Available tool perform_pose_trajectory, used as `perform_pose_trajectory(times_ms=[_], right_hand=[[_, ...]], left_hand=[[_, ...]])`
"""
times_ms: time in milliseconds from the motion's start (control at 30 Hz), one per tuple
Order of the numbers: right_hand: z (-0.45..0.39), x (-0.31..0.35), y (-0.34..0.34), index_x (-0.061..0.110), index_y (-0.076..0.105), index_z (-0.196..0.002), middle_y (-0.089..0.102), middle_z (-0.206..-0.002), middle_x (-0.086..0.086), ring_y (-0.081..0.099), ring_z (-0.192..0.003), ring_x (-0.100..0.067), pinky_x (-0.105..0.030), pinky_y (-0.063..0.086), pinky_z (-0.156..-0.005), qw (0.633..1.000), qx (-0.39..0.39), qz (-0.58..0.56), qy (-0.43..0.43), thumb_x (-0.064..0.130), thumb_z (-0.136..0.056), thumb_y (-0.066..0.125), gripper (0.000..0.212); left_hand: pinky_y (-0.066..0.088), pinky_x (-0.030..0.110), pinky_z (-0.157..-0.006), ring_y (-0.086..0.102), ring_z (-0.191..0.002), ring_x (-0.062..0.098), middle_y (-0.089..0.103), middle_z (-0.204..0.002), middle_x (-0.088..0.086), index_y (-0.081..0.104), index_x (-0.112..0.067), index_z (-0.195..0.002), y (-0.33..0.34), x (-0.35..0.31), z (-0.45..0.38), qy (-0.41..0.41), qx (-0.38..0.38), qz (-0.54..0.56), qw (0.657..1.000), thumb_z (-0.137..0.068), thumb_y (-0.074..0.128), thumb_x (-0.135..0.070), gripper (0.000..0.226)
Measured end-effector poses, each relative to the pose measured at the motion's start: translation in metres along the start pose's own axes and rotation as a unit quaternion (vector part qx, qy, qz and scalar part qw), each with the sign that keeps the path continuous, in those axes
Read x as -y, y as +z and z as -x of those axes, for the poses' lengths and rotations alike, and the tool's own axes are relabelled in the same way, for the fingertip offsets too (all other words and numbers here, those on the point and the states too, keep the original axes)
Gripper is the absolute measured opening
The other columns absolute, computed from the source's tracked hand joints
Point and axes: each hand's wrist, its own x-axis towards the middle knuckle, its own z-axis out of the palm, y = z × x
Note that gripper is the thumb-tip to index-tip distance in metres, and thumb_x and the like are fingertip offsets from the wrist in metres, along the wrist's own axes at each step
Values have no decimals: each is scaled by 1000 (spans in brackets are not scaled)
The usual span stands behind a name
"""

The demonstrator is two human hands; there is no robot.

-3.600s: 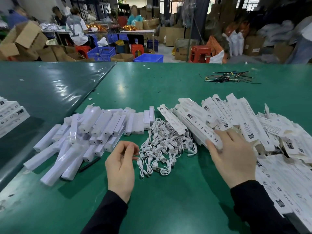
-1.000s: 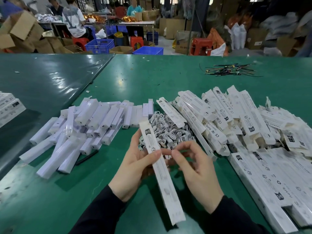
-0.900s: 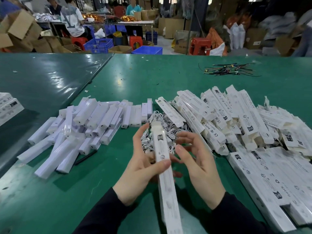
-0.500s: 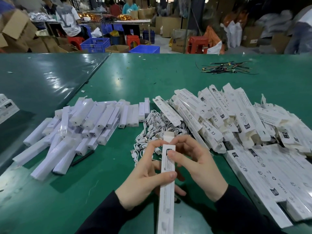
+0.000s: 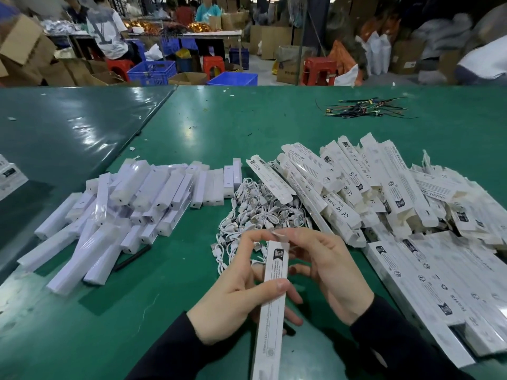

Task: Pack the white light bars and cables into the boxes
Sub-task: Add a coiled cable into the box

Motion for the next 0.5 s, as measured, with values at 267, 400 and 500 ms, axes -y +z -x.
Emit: perform_pose_trajectory(times_ms=[267,400,500], right_hand=[[-2,-5,0,13,79,-92,75,-84,-9,67,-70,-12,-25,52,-60,999,-24,12,17,31,-68,74,30],[-2,-5,0,13,79,-93,73,-76,-5,63,-64,-10,-24,50,-57,999,-22,11,25,25,-76,73,22],[-1,-5,-1,16,79,-90,74,-79,-4,65,-66,-10,-28,50,-61,999,-22,26,20,17,-84,69,13]], left_hand=[[58,41,-58,65,-77,50,64,-97,33,40,-39,-103,-2,3,-1,-8,7,8,1000,-93,60,-10,37],[58,41,-58,64,-78,52,63,-97,34,41,-45,-110,-2,4,0,-14,19,16,1000,-94,59,-7,44],[58,47,-59,65,-76,53,64,-97,35,40,-50,-114,-1,2,0,-14,18,12,1000,-94,61,-8,51]])
